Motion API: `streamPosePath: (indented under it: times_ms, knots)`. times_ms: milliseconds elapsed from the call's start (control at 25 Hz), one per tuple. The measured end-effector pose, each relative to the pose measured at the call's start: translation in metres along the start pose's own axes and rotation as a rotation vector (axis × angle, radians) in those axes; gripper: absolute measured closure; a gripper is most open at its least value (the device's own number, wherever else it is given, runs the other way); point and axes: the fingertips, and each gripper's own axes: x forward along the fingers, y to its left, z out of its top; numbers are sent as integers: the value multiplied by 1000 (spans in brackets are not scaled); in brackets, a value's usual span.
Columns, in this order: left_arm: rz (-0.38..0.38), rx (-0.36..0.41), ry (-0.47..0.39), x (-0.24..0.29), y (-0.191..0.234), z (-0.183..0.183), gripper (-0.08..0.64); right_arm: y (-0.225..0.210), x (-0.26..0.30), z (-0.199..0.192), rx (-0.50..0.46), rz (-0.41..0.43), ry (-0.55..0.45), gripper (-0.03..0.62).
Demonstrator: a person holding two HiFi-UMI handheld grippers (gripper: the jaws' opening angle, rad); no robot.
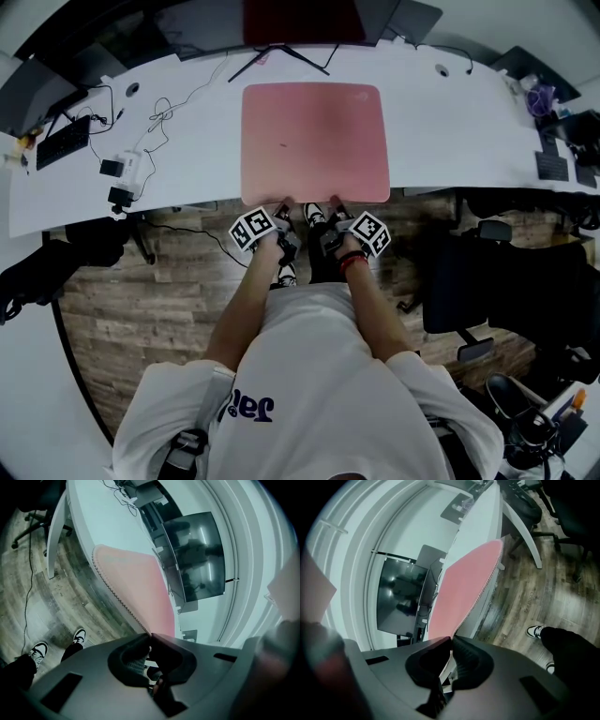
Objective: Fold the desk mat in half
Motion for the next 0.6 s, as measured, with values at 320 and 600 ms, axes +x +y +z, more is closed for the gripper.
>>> streamPosePath:
  times_ms: [320, 600]
  knots:
    - [-41, 9, -14, 2, -18, 11, 528, 17, 7, 9, -11, 32, -13, 563]
    - [-39, -7, -32, 10, -26, 19, 528, 23, 14, 16, -12, 33, -6, 563]
